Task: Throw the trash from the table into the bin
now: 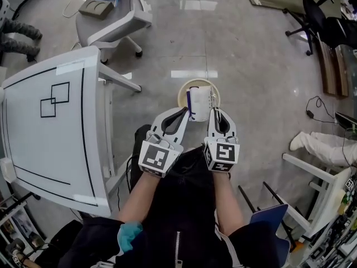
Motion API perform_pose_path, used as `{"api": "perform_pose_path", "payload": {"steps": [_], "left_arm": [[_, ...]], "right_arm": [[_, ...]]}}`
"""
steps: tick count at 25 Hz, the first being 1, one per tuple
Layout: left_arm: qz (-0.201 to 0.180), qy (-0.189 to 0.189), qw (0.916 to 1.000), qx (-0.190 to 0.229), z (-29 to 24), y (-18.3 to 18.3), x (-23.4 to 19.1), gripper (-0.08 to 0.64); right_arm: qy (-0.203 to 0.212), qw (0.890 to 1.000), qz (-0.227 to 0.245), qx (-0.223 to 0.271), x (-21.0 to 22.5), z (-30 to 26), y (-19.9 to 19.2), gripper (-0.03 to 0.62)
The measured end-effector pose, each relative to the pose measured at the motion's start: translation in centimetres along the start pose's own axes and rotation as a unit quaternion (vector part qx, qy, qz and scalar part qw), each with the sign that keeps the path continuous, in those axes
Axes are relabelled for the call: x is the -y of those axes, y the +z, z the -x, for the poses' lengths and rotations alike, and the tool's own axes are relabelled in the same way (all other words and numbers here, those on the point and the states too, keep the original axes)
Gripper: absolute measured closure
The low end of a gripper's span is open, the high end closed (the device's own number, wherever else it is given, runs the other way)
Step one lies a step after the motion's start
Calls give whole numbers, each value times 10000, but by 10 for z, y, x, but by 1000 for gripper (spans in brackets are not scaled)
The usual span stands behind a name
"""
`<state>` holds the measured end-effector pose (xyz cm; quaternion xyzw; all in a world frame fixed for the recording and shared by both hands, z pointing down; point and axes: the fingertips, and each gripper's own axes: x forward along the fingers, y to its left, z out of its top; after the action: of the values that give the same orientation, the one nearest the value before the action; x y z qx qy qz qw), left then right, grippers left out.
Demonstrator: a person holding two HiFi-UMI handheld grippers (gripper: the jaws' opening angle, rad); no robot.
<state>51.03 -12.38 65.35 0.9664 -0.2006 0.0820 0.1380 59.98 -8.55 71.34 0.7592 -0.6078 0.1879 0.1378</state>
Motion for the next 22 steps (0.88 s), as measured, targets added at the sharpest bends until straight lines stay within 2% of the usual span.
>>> {"api": "perform_pose_path", "payload": {"steps": [11,15,18,22], "left_arm": [[-40,107,9996,273,-47,-110,-34,554],[-344,217,9988,283,-61,-153,-52,554],[-160,342,9989,295,-66,-183,-64,554],[-237,370,9984,355,-74,-210,-70,553]], "right_arm": [[-14,10000,55,44,27,-75,-110,568],[-22,10000,52,70,33,-105,-155,568],[-25,10000,21,43,36,-126,-188,568],[-56,10000,-3,-18,40,-150,-226,568]]}}
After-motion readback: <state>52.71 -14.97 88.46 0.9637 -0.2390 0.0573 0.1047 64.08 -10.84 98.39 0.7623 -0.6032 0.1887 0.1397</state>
